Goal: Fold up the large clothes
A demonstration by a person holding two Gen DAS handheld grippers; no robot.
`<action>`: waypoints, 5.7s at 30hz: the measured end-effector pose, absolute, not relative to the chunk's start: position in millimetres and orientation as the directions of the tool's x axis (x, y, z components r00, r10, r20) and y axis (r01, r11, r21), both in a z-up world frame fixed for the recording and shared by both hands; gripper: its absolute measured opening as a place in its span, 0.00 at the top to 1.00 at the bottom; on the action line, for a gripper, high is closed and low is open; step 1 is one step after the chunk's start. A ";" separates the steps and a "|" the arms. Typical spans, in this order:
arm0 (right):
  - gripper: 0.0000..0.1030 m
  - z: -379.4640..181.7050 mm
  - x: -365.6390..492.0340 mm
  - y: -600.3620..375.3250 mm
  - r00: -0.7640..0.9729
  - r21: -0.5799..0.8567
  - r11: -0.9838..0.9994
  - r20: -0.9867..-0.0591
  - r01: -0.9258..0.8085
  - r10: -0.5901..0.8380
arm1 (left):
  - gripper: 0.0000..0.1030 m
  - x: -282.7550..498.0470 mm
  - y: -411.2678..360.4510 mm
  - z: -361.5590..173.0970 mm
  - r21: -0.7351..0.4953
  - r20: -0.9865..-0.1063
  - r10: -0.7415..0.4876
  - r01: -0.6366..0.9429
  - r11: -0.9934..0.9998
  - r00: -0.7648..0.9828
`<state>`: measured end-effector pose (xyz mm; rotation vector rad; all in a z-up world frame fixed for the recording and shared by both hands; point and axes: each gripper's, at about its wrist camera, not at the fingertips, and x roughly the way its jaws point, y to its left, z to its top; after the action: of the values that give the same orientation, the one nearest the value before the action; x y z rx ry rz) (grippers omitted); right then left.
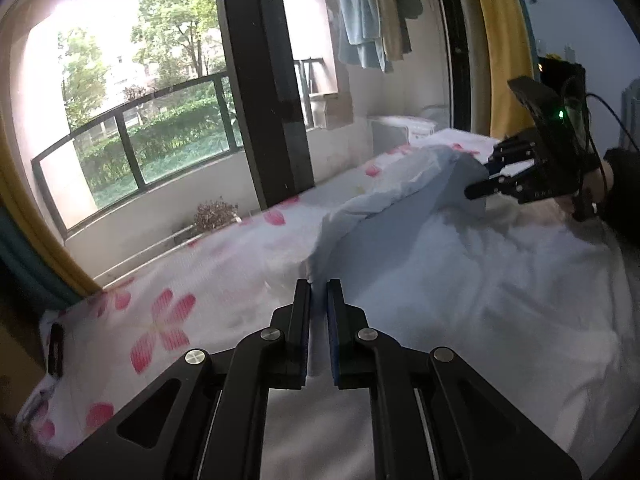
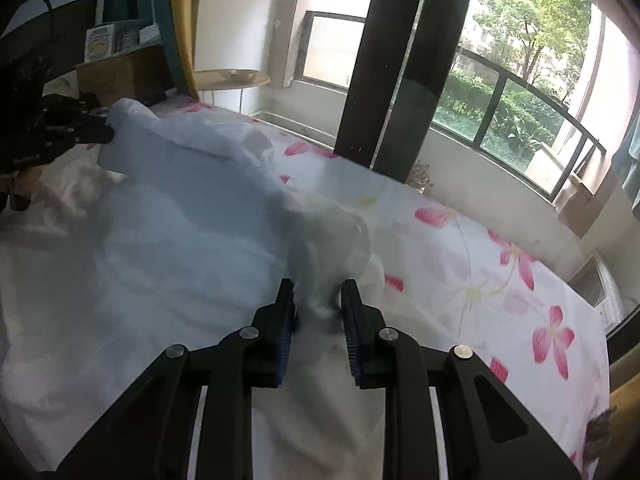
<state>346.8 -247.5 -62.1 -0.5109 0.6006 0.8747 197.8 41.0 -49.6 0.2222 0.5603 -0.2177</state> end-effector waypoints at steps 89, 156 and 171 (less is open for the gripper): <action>0.57 -48.5 225.5 -212.8 0.302 -0.015 0.424 -0.725 -0.906 0.620 | 0.49 189.6 63.4 -50.3 -0.132 -0.671 -0.026 -0.086 0.987 0.741; 0.10 -70.1 297.3 -211.6 0.546 -0.018 0.815 -0.751 -0.579 0.372 | 0.51 197.9 72.4 -88.2 -0.092 -0.784 0.007 -0.127 0.988 0.620; 0.11 -86.7 305.2 -260.3 0.518 0.028 0.855 -0.785 -0.519 0.340 | 0.51 193.0 63.7 -83.1 -0.112 -0.793 -0.018 -0.115 0.987 0.610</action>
<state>305.2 -260.3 -86.7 -0.2212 0.8873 0.5198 193.0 63.7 -83.1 -0.1571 0.9146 0.0562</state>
